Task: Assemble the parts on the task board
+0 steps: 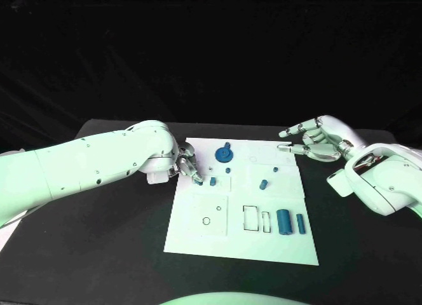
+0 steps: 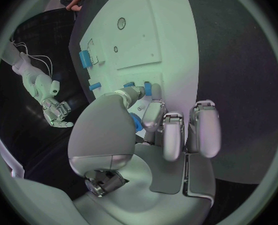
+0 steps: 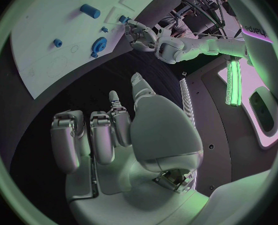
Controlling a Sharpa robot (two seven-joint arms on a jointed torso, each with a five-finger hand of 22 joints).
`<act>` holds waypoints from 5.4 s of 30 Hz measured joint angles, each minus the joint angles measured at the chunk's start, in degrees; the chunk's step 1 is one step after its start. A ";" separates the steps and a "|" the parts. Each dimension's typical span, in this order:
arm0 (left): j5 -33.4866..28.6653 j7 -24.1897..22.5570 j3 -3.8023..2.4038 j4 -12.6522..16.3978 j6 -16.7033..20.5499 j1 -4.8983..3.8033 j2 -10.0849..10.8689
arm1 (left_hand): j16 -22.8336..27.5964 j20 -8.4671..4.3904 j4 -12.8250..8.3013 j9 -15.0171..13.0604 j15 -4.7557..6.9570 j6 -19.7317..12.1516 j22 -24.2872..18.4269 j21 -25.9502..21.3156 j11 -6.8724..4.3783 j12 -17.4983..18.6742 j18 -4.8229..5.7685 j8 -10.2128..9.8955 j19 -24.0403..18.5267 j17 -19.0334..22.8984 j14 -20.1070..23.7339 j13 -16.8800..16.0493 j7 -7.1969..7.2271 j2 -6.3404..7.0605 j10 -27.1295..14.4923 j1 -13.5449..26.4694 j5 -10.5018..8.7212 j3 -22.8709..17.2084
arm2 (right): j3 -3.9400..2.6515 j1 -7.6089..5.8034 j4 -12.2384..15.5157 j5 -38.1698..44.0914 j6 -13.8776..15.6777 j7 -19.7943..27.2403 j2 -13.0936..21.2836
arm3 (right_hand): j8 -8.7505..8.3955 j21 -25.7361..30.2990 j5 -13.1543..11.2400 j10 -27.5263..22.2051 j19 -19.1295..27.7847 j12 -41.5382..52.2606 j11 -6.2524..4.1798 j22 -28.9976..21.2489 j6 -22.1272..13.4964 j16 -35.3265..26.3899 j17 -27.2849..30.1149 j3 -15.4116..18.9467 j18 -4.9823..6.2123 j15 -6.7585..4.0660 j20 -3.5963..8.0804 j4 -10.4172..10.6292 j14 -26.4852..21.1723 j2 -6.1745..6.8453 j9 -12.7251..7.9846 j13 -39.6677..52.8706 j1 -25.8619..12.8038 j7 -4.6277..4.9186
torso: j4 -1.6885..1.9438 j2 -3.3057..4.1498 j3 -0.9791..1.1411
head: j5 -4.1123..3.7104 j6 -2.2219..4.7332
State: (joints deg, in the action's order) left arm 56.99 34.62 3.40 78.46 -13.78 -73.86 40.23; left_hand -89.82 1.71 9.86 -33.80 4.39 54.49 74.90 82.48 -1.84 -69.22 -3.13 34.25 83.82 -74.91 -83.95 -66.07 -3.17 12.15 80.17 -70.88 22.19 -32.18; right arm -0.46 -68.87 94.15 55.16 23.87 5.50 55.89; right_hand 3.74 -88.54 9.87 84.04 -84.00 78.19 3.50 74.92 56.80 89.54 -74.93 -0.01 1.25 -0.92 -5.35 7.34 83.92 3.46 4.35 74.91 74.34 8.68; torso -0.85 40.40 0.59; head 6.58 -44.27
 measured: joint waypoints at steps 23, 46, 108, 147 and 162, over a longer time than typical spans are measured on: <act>0.62 0.68 -0.15 -2.08 -2.31 -0.24 -2.01 | 0.00 0.00 -1.49 0.14 0.00 0.70 0.00 0.00 -0.02 0.22 0.00 0.15 0.00 0.01 0.00 0.25 0.11 -0.88 0.62 1.20 0.83 -0.04 | 0.00 0.00 0.18 0.00 0.00 0.00 0.13 | 0.00 0.00 0.00 0.00 0.00 0.00 0.00 -0.01 0.00 0.00 0.02 0.00 0.00 0.00 0.00 0.00 0.00 0.00 0.00 0.00 0.00 0.00 | 0.01 0.02 0.03 | -0.06 -0.34; 1.34 1.22 -0.20 -3.20 -3.31 -0.26 -3.10 | 0.00 -0.21 -4.36 0.77 0.84 2.46 0.04 0.94 -0.86 0.14 0.01 -0.14 0.21 0.01 -0.03 0.05 1.25 -2.90 1.67 6.38 0.83 -0.86 | 0.00 0.01 0.22 -0.01 0.00 -0.01 0.19 | 0.00 0.00 0.00 0.00 0.00 0.00 0.00 0.03 0.00 0.00 0.03 0.00 0.00 0.00 0.00 0.00 0.00 0.00 0.00 0.00 0.00 0.00 | 0.03 -0.03 0.04 | -0.23 -0.51; 1.35 1.08 -0.09 -1.36 2.90 0.53 -0.30 | 0.00 -0.82 6.48 2.00 1.25 5.96 0.01 0.84 -1.25 -1.20 0.87 -1.74 0.00 -0.01 -0.02 0.08 2.53 -5.72 2.05 10.28 -11.19 28.54 | 0.00 0.06 0.04 -0.02 -0.02 0.00 0.19 | 0.00 0.22 0.32 0.00 0.00 -0.21 0.00 -0.01 0.00 0.00 0.02 0.39 0.00 0.00 0.00 0.08 0.00 -0.31 0.02 0.01 0.31 0.00 | 0.01 -0.02 -0.01 | -0.38 -0.50; 17.65 -30.71 0.31 -1.51 27.45 2.72 -4.59 | 15.53 3.58 -0.24 23.41 -3.84 0.72 -20.92 -29.04 6.01 49.11 -5.32 -20.24 -5.15 7.78 0.15 55.68 -3.96 -1.72 -22.59 -15.64 -15.63 20.67 | 0.03 0.31 -0.12 -0.05 -0.02 -0.01 0.03 | 0.00 0.22 0.57 0.00 0.00 -0.21 0.00 0.01 0.00 -0.23 -0.02 0.79 0.00 0.00 0.00 0.17 0.00 -0.53 0.01 0.02 0.53 0.00 | 0.01 0.00 -0.02 | -1.62 0.70; 26.36 -27.69 0.37 -3.69 23.41 3.06 -7.37 | 12.37 2.97 -0.22 25.75 -3.57 4.40 -9.89 -17.84 5.54 51.84 -3.56 -22.99 -1.32 6.42 -0.12 59.77 -3.59 -2.17 -18.63 -15.18 -15.63 19.26 | 0.03 0.37 -0.09 -0.06 -0.03 0.01 -0.10 | 0.00 0.22 0.56 0.00 0.00 -0.21 0.00 0.00 0.00 -0.23 0.00 0.79 0.00 0.00 0.00 0.17 0.00 -0.53 0.01 0.01 0.53 0.00 | -0.02 0.07 -0.01 | -1.81 0.57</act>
State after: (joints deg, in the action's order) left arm 83.35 6.93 3.77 74.77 9.63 -70.80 32.86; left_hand -77.45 4.69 9.63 -8.05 0.81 58.89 65.01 64.64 3.70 -17.38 -6.69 11.25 82.51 -68.50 -84.07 -6.31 -6.76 9.98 61.54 -86.06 6.56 -12.92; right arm -0.43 -68.50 94.06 55.10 23.84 5.51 55.79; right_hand 3.74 -88.31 10.44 84.04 -84.00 77.98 3.50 74.92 56.80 89.32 -74.94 0.78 1.26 -0.92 -5.35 7.51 83.92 2.93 4.36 74.93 74.87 8.68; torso -0.87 40.47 0.58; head 4.76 -43.70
